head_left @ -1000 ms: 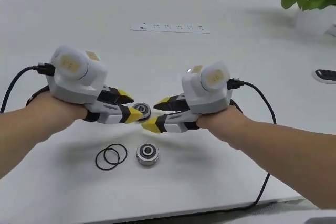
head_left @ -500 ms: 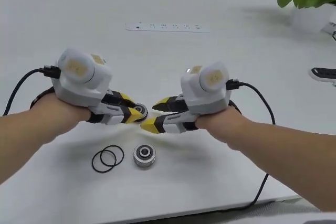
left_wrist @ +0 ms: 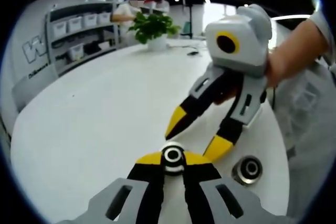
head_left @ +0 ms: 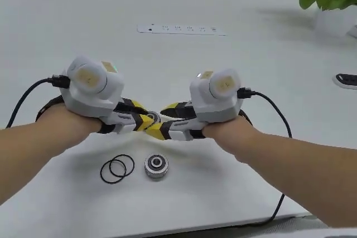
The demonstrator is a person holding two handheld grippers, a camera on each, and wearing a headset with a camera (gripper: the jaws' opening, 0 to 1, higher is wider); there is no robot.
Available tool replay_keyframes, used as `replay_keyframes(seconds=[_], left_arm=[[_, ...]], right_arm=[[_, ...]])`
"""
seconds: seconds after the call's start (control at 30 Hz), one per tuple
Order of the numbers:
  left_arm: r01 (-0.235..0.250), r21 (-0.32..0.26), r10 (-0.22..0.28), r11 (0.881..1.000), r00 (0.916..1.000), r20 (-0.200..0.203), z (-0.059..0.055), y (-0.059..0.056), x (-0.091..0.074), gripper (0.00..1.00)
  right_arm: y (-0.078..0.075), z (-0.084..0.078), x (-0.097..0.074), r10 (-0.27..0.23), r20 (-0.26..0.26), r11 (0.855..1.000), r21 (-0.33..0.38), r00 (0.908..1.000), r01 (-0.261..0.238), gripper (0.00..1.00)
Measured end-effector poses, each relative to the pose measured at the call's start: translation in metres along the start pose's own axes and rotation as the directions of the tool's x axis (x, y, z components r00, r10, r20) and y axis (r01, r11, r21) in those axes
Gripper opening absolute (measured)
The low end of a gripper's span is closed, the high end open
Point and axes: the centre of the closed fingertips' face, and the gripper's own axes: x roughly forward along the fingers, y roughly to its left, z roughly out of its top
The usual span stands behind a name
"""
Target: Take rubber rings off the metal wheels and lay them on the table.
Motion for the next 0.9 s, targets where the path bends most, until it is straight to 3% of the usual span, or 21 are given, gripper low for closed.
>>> replay_keyframes(seconds=[0.23,0.43,0.9], left_arm=[[-0.008,-0.006,0.008,1.000,0.9999,0.007,0.0002,-0.0007,-0.0006,0.14],[-0.005,-0.004,0.005,1.000,0.9999,0.012,0.0006,-0.0019,-0.0005,0.13],[-0.004,-0.009,0.004,1.000,0.9998,0.021,0.0020,-0.0029,0.0000,0.13]], right_arm=[[-0.0035,-0.0036,0.0031,-0.024,-0.004,1.000,0.007,0.9997,0.024,0.31],[-0.0020,-0.0045,0.0001,-0.011,0.001,1.000,0.010,0.9999,0.011,0.24],[-0.0019,-0.0040,-0.0046,-0.004,0.007,1.000,0.005,1.0000,0.004,0.22]])
